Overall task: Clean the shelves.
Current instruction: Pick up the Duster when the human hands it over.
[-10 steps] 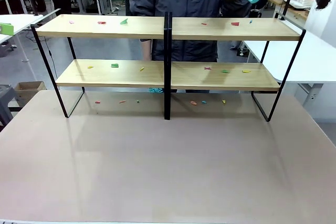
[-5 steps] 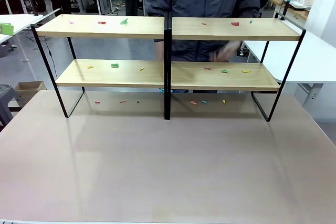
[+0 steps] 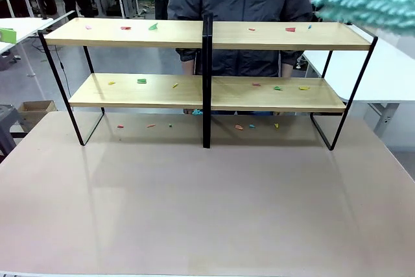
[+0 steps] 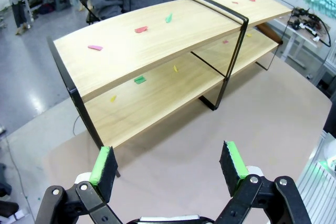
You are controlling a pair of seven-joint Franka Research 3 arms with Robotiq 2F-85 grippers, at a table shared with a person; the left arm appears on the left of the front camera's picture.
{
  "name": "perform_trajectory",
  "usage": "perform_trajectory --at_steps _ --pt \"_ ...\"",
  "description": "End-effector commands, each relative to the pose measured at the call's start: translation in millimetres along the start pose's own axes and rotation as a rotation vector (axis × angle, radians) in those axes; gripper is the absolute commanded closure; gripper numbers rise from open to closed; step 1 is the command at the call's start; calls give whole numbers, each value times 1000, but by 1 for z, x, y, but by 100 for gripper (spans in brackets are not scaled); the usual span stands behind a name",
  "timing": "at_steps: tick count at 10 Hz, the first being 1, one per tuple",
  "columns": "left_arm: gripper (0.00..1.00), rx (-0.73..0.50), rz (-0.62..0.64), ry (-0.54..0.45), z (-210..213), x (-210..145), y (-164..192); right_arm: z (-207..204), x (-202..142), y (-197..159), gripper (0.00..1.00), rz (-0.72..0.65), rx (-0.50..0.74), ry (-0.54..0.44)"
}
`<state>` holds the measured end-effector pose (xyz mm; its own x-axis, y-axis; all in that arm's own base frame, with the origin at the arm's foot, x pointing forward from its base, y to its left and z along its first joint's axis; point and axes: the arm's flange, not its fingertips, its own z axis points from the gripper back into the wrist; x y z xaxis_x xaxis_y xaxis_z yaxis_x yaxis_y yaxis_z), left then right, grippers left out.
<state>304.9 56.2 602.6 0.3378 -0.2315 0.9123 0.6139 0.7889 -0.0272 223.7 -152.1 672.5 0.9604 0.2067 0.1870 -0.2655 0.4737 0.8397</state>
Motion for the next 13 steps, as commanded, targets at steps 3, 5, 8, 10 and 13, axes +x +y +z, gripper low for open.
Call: perform_trajectory --at_steps 3,5,8,10,13 --pt "0 -5 -1 3 -1 -1 0 -13 -52 -75 100 -61 30 35" --pt "0 -5 -1 3 -1 -1 0 -8 -42 -69 100 -71 50 52" --pt "0 -5 -1 3 -1 -1 0 -8 -42 -69 100 -71 50 52" --pt "0 -5 -1 3 -1 -1 0 -8 -42 -69 100 -71 50 52" --pt "0 -5 -1 3 -1 -1 0 -8 -42 -69 100 -71 50 52"
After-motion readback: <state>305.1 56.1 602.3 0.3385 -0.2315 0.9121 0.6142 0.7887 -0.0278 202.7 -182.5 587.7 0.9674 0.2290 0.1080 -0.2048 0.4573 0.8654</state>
